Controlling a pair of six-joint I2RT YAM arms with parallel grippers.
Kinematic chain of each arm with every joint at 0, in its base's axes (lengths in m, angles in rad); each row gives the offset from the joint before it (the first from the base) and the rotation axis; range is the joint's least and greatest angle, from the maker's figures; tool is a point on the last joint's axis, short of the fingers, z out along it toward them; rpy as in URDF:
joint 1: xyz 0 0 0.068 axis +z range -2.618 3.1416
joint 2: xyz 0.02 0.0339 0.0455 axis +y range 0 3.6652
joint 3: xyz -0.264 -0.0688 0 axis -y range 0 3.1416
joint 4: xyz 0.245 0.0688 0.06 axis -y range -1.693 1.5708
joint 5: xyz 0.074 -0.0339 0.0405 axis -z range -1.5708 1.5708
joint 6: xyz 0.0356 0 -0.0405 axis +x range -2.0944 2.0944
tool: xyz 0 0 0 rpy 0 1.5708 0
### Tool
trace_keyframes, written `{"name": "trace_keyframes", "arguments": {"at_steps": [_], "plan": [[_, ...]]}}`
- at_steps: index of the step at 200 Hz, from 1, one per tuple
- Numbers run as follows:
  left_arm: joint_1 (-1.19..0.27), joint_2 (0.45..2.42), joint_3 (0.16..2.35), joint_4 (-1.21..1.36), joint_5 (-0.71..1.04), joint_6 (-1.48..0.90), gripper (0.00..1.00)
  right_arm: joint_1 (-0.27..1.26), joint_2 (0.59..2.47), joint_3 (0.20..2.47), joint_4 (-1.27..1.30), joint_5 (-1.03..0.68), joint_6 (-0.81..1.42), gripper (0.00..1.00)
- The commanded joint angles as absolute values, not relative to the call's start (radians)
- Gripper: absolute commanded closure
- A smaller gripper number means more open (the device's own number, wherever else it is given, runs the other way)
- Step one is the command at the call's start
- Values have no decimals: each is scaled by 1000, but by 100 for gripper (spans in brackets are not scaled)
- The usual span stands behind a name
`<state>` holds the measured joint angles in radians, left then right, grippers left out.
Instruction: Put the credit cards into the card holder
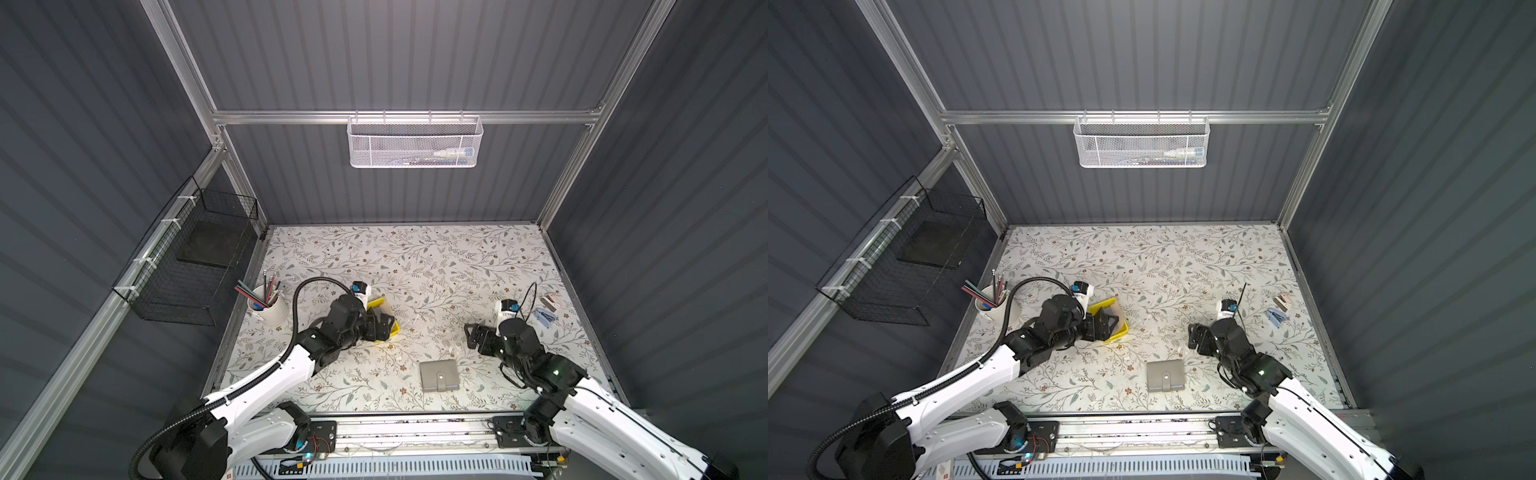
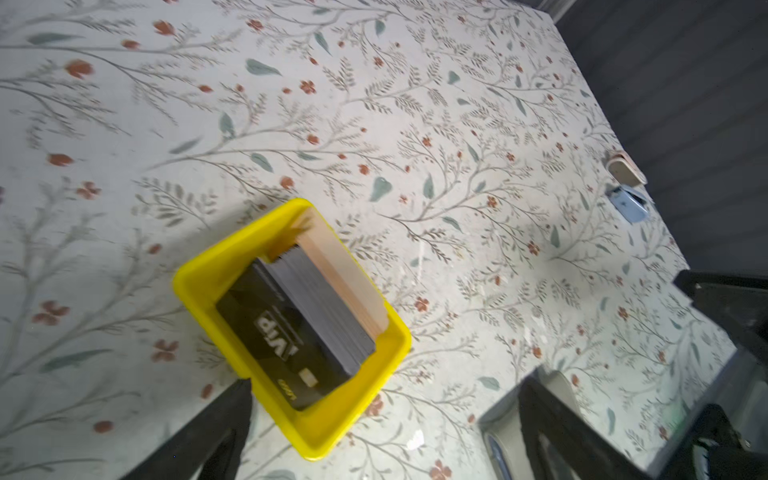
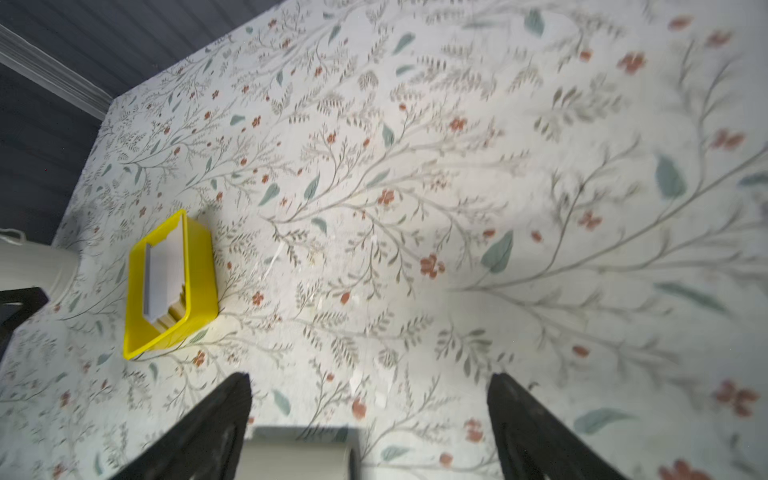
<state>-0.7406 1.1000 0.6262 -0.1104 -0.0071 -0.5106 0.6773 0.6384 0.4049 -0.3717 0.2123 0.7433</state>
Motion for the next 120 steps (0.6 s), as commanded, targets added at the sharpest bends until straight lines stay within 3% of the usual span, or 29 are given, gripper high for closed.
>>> {"name": "trace_keyframes", "arguments": {"at_steps": [1, 21, 49, 90, 120], "plan": [[-835, 1125, 632, -134, -20, -620, 0, 761, 590, 375, -476, 182, 903, 17], [-939, 1161, 637, -66, -26, -652, 0, 841, 556, 360, -496, 174, 974, 21], [-1043, 1234, 659, 0, -34, -685, 0, 959, 513, 324, -496, 194, 1100, 34], [-1104, 1302, 645, 116, -38, -725, 0, 1137, 528, 296, -509, 271, 1245, 46], [-1108, 1303, 593, 223, -35, -761, 2, 1221, 589, 279, -477, 272, 1331, 49]]}}
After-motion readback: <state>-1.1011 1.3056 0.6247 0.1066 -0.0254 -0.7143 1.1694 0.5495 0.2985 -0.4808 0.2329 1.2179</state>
